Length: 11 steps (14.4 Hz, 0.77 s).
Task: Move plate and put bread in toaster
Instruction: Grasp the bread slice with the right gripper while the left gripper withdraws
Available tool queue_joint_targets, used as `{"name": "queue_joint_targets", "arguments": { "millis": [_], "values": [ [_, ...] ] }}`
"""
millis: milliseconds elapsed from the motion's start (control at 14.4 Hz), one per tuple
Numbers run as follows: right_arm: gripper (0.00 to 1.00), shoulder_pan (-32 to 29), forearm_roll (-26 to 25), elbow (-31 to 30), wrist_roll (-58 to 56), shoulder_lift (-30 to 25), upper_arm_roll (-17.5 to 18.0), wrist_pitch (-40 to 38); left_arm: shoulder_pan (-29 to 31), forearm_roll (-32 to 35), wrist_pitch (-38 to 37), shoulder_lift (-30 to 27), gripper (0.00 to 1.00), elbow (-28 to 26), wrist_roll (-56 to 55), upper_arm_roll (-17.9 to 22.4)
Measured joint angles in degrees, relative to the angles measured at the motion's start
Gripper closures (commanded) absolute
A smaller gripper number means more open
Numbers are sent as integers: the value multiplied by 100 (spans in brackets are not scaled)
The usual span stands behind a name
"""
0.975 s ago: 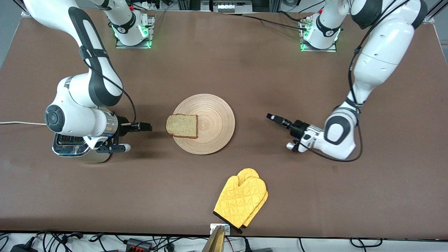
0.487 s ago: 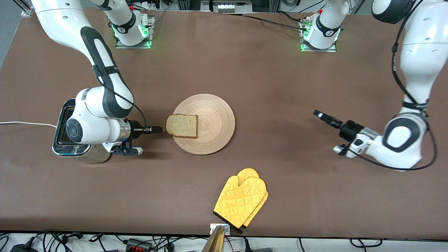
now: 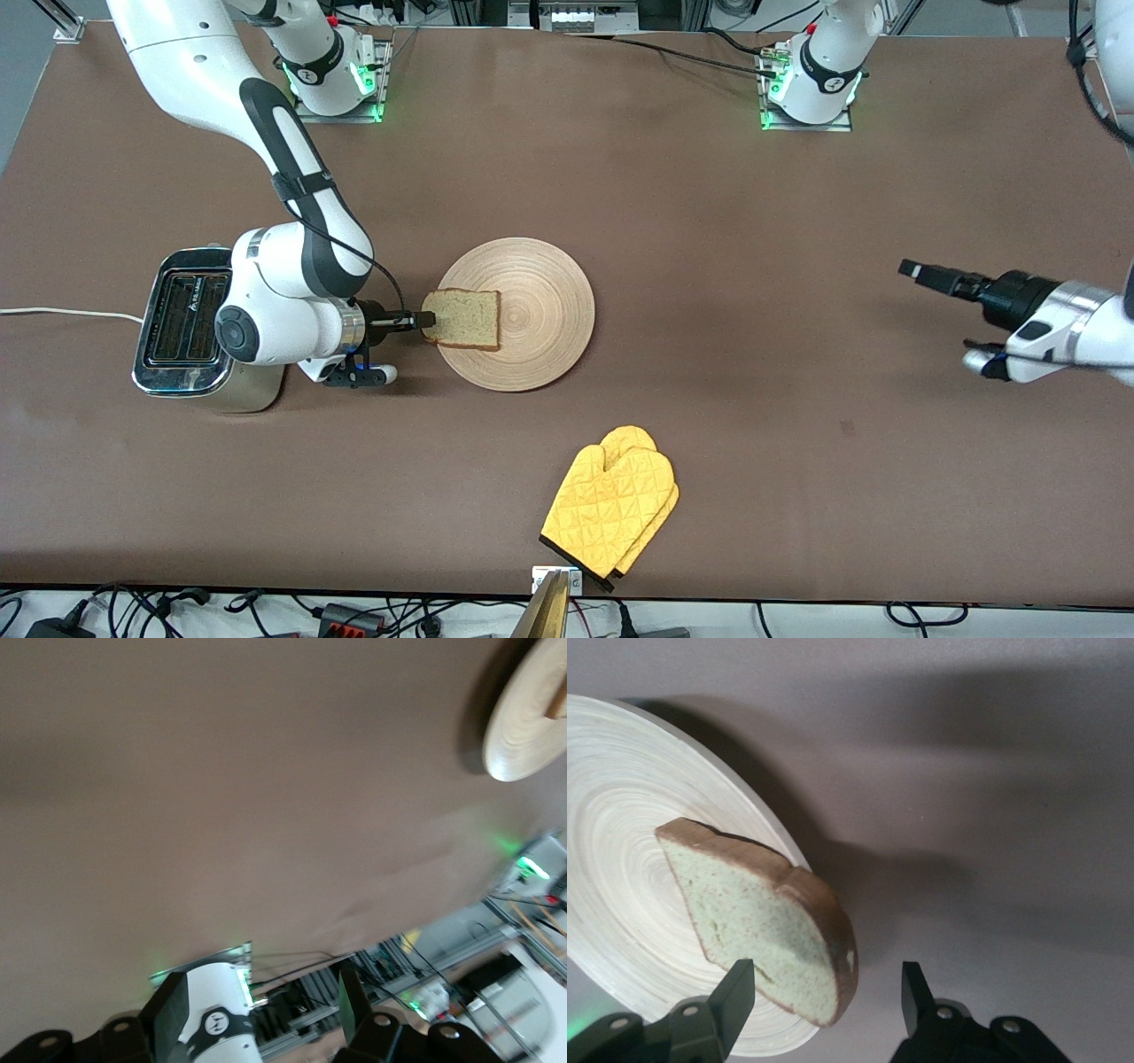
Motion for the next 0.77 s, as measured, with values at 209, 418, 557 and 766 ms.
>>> {"name": "queue_joint_targets", "arguments": {
  "millis": [209,418,557,766],
  "values": [
    [26,1,156,0,-67,94,1,41,-53,400,-82,-643,1,-72,-460,0],
    [34,2,480,0,-358,161,2,41,-70,683,229,-1056,0,-161,-1087,-17],
    [36,2,494,1,-387,190,2,41,-95,721,500,-1217,0,-231,-1226,-66],
    [43,2,496,1,-398,206,3,43,-162,979,906,-1554,0,-715,-1418,-267]
  ]
}}
